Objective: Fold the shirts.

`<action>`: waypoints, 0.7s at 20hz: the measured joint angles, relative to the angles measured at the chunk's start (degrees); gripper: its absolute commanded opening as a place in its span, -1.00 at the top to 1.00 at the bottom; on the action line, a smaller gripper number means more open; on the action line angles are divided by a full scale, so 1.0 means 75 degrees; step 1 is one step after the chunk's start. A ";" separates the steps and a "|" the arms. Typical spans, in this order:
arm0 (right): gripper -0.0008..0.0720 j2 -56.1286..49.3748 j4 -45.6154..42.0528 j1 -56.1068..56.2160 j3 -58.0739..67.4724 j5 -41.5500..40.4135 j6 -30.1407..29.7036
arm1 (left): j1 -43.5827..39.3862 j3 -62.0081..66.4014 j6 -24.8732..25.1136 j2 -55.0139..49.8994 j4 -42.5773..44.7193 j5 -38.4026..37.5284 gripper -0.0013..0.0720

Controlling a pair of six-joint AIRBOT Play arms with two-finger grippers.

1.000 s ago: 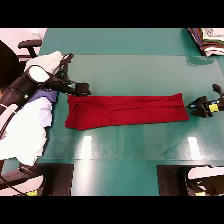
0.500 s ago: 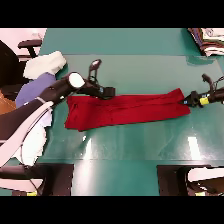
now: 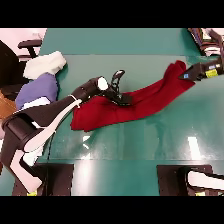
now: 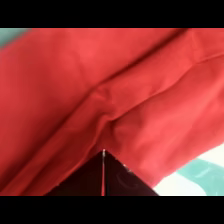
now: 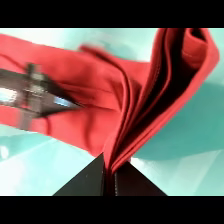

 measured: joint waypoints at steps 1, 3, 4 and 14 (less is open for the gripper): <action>0.94 0.0058 0.0003 0.0271 0.0256 0.0015 0.0146 | -0.0015 0.0052 0.0009 -0.0067 0.0050 -0.0082 0.89; 0.94 0.0108 0.0006 0.0775 0.0688 0.0020 0.0396 | -0.0047 0.0128 0.0023 -0.0143 0.0125 -0.0154 0.89; 0.94 0.0125 0.0003 0.1000 0.0868 0.0006 0.0501 | -0.0058 0.0152 0.0023 -0.0175 0.0166 -0.0195 0.89; 0.94 0.0073 0.0487 0.3159 0.1705 -0.0784 0.1026 | 0.0973 0.0437 0.0050 0.0985 0.0880 -0.0973 0.89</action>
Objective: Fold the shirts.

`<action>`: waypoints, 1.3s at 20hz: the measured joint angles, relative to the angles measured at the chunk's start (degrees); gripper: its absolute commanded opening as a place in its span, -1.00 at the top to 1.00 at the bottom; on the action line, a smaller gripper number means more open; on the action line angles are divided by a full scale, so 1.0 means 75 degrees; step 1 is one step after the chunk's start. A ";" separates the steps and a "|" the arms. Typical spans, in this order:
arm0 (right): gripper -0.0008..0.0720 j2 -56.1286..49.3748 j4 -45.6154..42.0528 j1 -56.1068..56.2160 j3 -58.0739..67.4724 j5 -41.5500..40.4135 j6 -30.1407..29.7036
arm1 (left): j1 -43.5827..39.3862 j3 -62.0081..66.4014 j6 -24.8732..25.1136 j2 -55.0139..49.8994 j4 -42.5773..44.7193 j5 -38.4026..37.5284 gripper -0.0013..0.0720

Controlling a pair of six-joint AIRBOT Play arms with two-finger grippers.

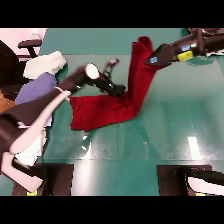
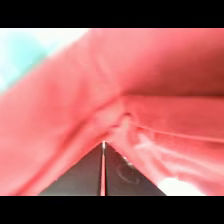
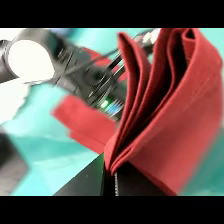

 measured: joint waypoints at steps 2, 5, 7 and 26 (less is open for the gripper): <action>0.94 -0.0192 0.0262 0.0562 0.0020 -0.0385 0.0029 | 0.0635 0.0017 0.0000 0.0842 0.0571 -0.0300 0.89; 0.56 -0.0775 0.0525 0.1751 0.0038 -0.1125 0.0044 | 0.1684 0.0032 0.0000 0.2288 0.1367 -0.0609 0.89; -0.31 -0.1297 0.0621 0.2597 0.0041 -0.1734 -0.0108 | 0.2340 0.0038 0.0000 0.3159 0.1763 -0.0714 0.89; -0.65 -0.0994 -0.0562 -0.0035 -0.4654 -0.2031 0.0064 | 0.2608 -0.0621 0.0000 0.4919 0.2078 -0.1390 0.89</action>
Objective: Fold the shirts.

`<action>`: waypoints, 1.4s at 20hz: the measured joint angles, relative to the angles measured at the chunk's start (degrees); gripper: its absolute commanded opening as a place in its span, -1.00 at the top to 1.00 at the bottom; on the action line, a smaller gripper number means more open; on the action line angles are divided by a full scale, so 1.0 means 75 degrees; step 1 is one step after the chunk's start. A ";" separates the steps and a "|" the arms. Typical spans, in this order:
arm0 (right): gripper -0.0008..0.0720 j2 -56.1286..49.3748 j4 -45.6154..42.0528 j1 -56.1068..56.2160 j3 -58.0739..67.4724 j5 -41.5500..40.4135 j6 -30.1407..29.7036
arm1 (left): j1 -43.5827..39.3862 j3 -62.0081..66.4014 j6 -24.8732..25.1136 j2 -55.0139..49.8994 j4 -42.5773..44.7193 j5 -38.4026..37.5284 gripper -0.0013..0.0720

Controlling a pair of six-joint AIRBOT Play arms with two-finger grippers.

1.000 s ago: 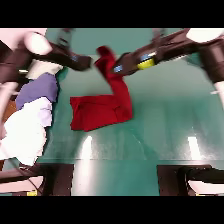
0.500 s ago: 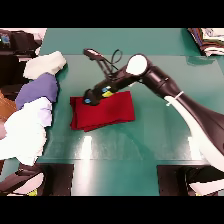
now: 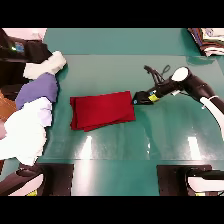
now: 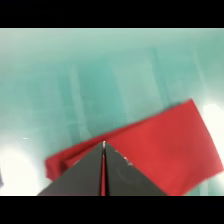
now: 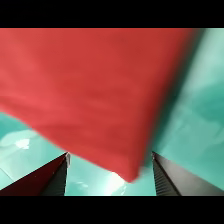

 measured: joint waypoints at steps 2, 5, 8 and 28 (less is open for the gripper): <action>-0.64 -0.0344 0.0487 -0.0259 -0.0227 -0.0146 -0.0172 | -0.0219 -0.0283 0.0000 0.0003 -0.0038 0.0230 0.89; -0.47 -0.1064 0.1230 -0.0256 -0.0058 -0.0274 -0.0373 | -0.0472 -0.0583 0.0000 0.0000 -0.0093 0.0493 0.89; 0.23 -0.1818 0.1679 0.0099 0.0586 -0.0335 -0.0469 | -0.0565 -0.0699 0.0000 0.0003 -0.0166 0.0662 0.89; 0.94 0.0682 -0.0775 -0.5278 0.1716 -0.0423 0.0315 | -0.2707 -0.0813 -0.0114 -0.0597 -0.0994 0.1714 0.89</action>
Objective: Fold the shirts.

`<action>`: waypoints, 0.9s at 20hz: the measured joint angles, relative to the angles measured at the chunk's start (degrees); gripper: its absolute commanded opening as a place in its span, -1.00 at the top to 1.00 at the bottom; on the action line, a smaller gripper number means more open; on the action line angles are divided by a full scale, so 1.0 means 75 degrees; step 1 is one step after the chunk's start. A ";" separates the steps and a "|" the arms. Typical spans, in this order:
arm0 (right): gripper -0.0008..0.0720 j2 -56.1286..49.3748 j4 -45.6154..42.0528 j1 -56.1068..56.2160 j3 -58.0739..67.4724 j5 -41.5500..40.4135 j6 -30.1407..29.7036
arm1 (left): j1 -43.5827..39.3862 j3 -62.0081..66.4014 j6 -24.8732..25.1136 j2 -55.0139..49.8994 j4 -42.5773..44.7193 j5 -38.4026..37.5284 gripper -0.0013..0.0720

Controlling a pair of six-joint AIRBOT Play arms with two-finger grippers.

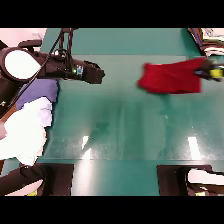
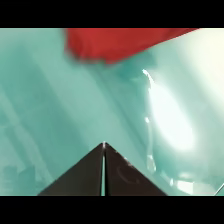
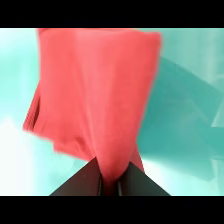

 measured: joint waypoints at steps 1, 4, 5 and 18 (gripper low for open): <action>0.94 0.0213 -0.0061 -0.0609 -0.0245 -0.0093 0.0055 | -0.0035 0.0000 -0.0041 -0.0006 0.0003 0.0105 0.89; 0.94 0.0688 -0.0157 -0.2238 -0.1029 -0.0306 0.0157 | -0.0093 0.0000 -0.0111 -0.0020 0.0000 0.0417 0.89; 0.94 0.0787 -0.0189 -0.2672 -0.1279 -0.0356 0.0178 | -0.0108 0.0000 -0.0119 -0.0020 -0.0003 0.0539 0.89; -0.70 0.1049 -0.2122 -0.3264 -0.1795 0.1166 0.0350 | -0.0122 0.0000 -0.0152 -0.0023 0.0041 0.0726 0.89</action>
